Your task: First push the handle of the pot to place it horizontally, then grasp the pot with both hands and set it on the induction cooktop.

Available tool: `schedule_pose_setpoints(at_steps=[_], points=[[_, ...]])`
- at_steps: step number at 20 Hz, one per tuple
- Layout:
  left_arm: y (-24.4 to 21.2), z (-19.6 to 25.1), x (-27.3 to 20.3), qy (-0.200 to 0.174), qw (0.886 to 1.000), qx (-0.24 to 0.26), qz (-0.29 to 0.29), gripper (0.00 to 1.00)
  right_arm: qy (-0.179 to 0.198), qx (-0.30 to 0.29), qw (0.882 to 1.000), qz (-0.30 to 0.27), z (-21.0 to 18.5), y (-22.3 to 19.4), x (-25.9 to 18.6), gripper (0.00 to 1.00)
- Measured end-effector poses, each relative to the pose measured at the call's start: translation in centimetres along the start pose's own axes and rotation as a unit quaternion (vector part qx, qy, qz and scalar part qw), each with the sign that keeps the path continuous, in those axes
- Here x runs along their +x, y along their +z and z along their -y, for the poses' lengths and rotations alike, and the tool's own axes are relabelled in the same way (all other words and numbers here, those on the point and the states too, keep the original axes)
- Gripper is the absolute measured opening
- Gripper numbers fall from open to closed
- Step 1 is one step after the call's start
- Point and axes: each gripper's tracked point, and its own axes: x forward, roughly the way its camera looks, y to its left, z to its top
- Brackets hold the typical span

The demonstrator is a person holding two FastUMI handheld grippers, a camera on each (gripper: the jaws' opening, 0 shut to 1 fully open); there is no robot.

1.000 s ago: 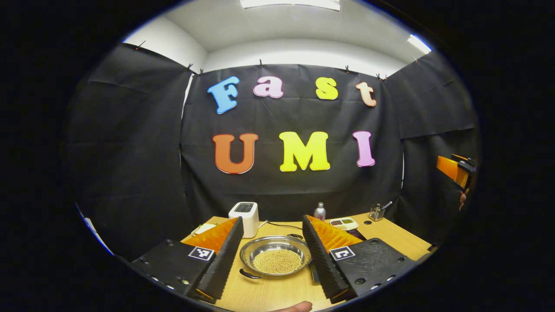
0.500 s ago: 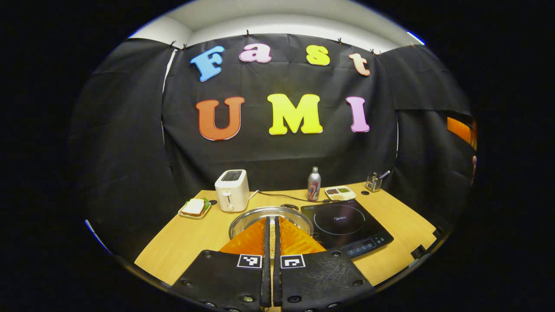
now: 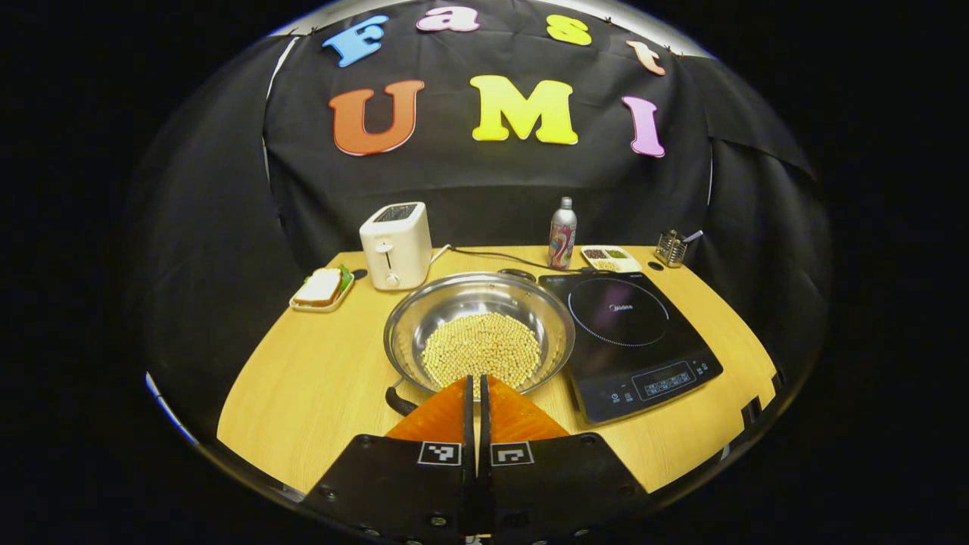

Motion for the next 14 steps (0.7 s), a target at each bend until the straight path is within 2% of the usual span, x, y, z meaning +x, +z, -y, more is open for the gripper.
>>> schedule_pose_setpoints(at_steps=[7,13,14], points=[[-4.7,-0.1,3.5,-0.017,0.995,-0.024,-0.091,0.01,0.003,0.0,1.0,-0.015,-0.5,-1.7,0.3,1.0],[-6.0,-1.1,5.8,-0.006,0.993,-0.024,-0.119,0.0,0.015,0.008,0.999,-0.031,-0.5,-3.0,1.3,1.0],[-6.1,-1.4,6.1,-0.002,0.992,-0.027,-0.122,0.11,0.013,0.007,0.999,-0.031,-0.2,-3.1,1.7,1.0]])
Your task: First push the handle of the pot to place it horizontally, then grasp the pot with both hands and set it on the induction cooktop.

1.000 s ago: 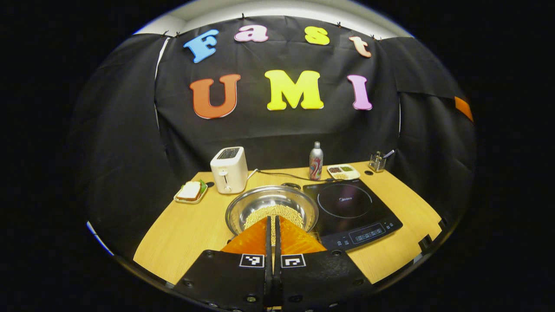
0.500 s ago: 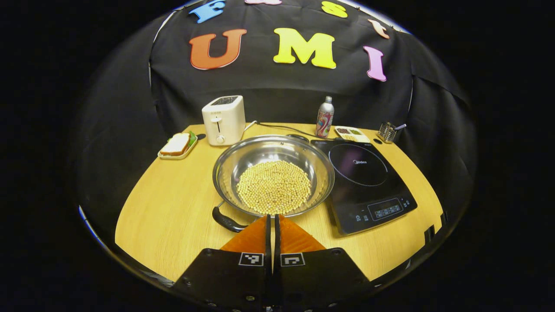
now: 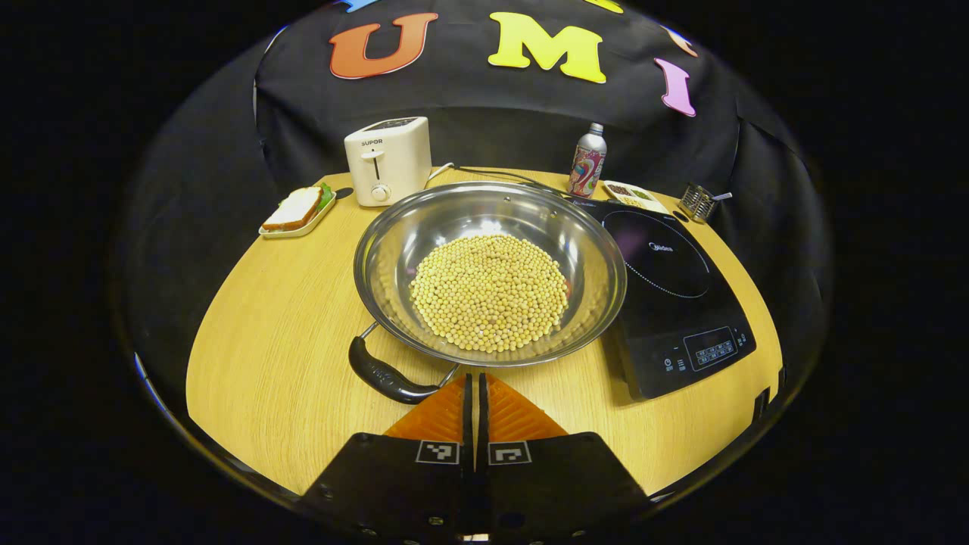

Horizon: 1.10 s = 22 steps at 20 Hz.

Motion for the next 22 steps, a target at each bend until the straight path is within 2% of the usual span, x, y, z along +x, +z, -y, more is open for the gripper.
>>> schedule_pose_setpoints(at_steps=[1,2,3,6,7,10,11,13,17,18,19,20,21,22], points=[[0.0,0.0,0.2,-0.003,1.0,-0.002,-0.004,0.0,-0.001,-0.001,1.0,-0.001,0.1,-0.1,0.3,1.0],[-0.2,0.1,0.4,-0.006,1.0,-0.004,-0.009,0.1,-0.001,-0.001,1.0,-0.002,0.2,-0.2,0.6,1.0],[-0.3,0.0,0.4,-0.006,1.0,-0.006,-0.013,0.0,0.0,0.0,1.0,-0.004,0.4,-0.4,1.0,1.0],[-0.3,-0.4,0.4,-0.006,1.0,-0.007,-0.016,0.0,0.003,0.0,1.0,-0.014,0.5,-0.8,2.0,1.0],[-0.3,-0.5,0.4,-0.008,1.0,-0.008,-0.018,0.1,0.005,0.0,1.0,-0.015,0.5,-0.9,2.3,1.0],[-0.2,-1.4,0.3,-0.003,1.0,-0.011,-0.02,0.11,0.007,-0.004,1.0,-0.02,0.7,-1.1,3.1,1.0],[-0.1,-1.7,0.2,-0.002,1.0,-0.012,-0.02,0.0,0.006,-0.003,1.0,-0.021,0.7,-1.0,3.3,0.99],[-0.2,-2.3,0.3,-0.003,1.0,-0.02,-0.023,0.0,0.007,0.0,1.0,-0.021,0.8,-0.9,3.7,0.99],[-0.2,-2.7,0.2,-0.03,0.999,-0.029,-0.027,0.0,0.004,-0.001,0.999,-0.032,1.0,-1.1,4.5,0.98],[-0.1,-3.2,0.4,-0.028,0.999,-0.035,-0.027,0.1,0.004,0.001,0.999,-0.035,1.0,-1.1,4.8,1.0],[0.0,-3.6,0.5,-0.026,0.999,-0.036,-0.027,0.1,0.006,0.006,0.999,-0.037,0.8,-1.2,4.9,1.0],[0.1,-3.9,0.6,-0.024,0.999,-0.037,-0.027,0.0,0.007,0.01,0.999,-0.038,0.7,-1.1,5.1,1.0],[0.2,-4.2,0.7,-0.023,0.999,-0.038,-0.028,0.0,0.006,0.013,0.999,-0.04,0.7,-1.3,5.4,0.99],[0.4,-4.4,0.8,-0.022,0.999,-0.035,-0.027,0.1,0.005,0.015,0.999,-0.043,0.7,-1.4,5.7,1.0]])
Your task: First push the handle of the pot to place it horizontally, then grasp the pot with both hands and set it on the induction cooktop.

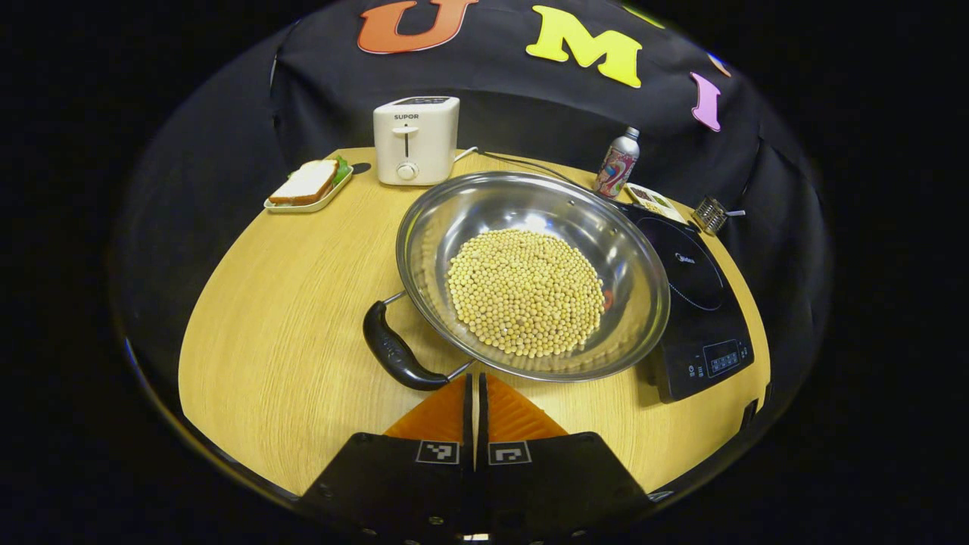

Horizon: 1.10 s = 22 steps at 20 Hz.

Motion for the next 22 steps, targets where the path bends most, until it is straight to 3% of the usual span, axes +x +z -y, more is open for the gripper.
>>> schedule_pose_setpoints(at_steps=[1,3,4,5,6,8,9,10,11,16,17,18,19,20,22], points=[[0.1,-0.4,0.1,0.002,1.0,0.004,-0.001,0.0,0.0,0.002,1.0,-0.003,0.1,-0.2,0.1,0.99],[0.4,-1.1,0.4,0.007,1.0,0.007,-0.001,0.0,-0.001,0.006,1.0,-0.01,0.1,-0.7,0.4,0.99],[0.5,-1.4,0.7,0.008,1.0,0.006,0.001,0.1,-0.001,0.007,1.0,-0.013,0.2,-0.9,0.6,1.0],[0.7,-1.7,0.8,0.01,1.0,0.005,0.001,0.0,-0.001,0.008,1.0,-0.017,0.2,-1.1,0.7,1.0],[1.0,-2.0,1.0,0.01,1.0,0.003,0.003,0.11,-0.003,0.008,1.0,-0.02,0.2,-1.3,1.0,0.99],[1.3,-2.6,1.3,0.012,1.0,0.001,0.003,0.1,-0.006,0.012,0.999,-0.029,0.2,-1.7,1.1,0.99],[1.5,-2.9,1.4,0.014,1.0,0.001,0.005,0.0,-0.004,0.015,0.999,-0.034,0.1,-2.1,1.2,0.99],[1.8,-3.3,1.6,0.016,1.0,-0.001,0.007,0.11,-0.002,0.018,0.999,-0.037,-0.1,-2.2,1.2,1.0],[2.0,-3.6,1.8,0.019,1.0,-0.002,0.007,0.0,0.0,0.019,0.999,-0.036,-0.1,-2.2,1.1,0.99],[3.0,-5.2,3.0,0.028,1.0,-0.002,0.01,0.0,-0.009,0.009,1.0,-0.023,-0.3,-1.7,1.5,0.98],[3.2,-5.5,3.4,0.03,1.0,-0.004,0.009,0.1,-0.008,0.009,1.0,-0.023,-0.5,-1.8,1.5,1.0],[3.4,-5.8,3.7,0.03,0.999,-0.006,0.008,0.11,-0.007,0.01,1.0,-0.023,-0.6,-1.8,1.6,0.99],[3.6,-6.0,4.0,0.031,0.999,-0.007,0.007,0.11,-0.007,0.01,1.0,-0.024,-0.6,-1.9,1.7,0.99],[4.0,-6.2,4.3,0.031,0.999,-0.007,0.008,0.0,-0.008,0.01,1.0,-0.026,-0.6,-2.0,1.8,1.0],[4.7,-6.6,4.8,0.035,0.999,-0.005,0.013,0.0,-0.01,0.009,0.999,-0.03,-0.7,-2.4,2.3,1.0]])
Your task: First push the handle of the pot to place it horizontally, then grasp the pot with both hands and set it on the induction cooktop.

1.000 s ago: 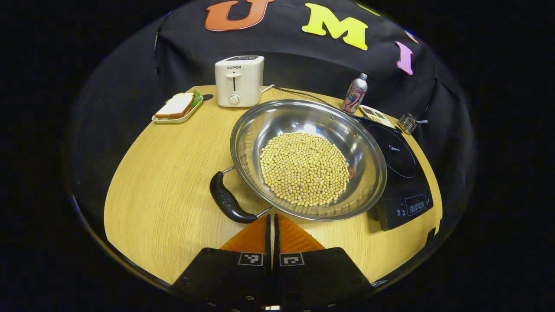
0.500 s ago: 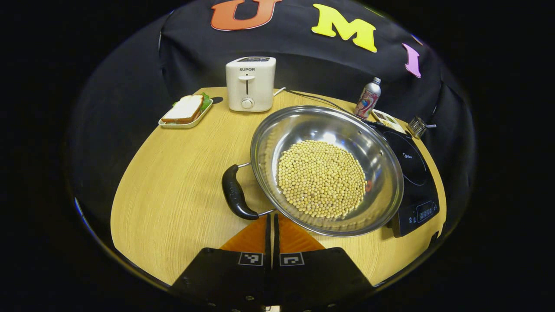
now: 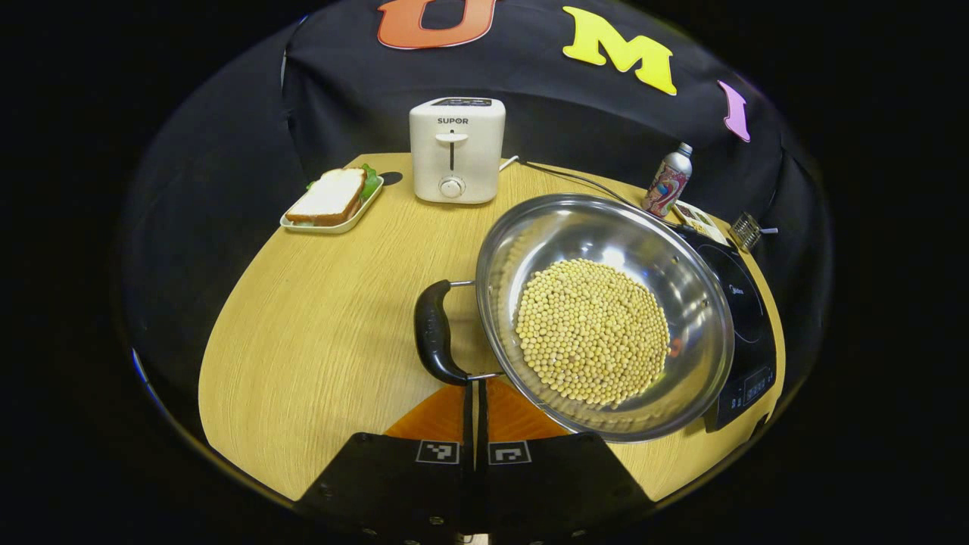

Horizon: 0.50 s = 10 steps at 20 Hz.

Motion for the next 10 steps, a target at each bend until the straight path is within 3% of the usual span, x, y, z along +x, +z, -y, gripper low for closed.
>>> schedule_pose_setpoints(at_steps=[1,2,5,6,7,9,10], points=[[0.4,-0.3,0.4,0.004,1.0,0.001,0.002,0.1,0.002,0.001,1.0,-0.004,-0.3,-0.3,0.2,0.99],[0.8,-0.6,0.8,0.008,1.0,0.002,0.003,0.0,0.001,0.003,1.0,-0.009,-0.2,-0.5,0.5,0.99],[2.0,-1.2,1.8,0.015,1.0,-0.003,0.005,0.0,-0.007,0.008,1.0,-0.024,0.0,-1.4,1.3,0.99],[2.3,-1.4,2.1,0.016,1.0,-0.004,0.005,0.1,-0.008,0.011,0.999,-0.029,0.0,-1.7,1.6,0.99],[2.4,-1.5,2.4,0.016,1.0,-0.005,0.003,0.0,-0.009,0.014,0.999,-0.033,-0.1,-2.0,1.8,0.99],[2.8,-1.7,2.8,0.015,1.0,-0.006,0.003,0.0,-0.013,0.018,0.999,-0.04,0.1,-2.4,2.1,0.99],[3.0,-1.8,3.1,0.014,1.0,-0.007,0.005,0.1,-0.016,0.02,0.999,-0.044,0.1,-2.5,2.3,0.99]])
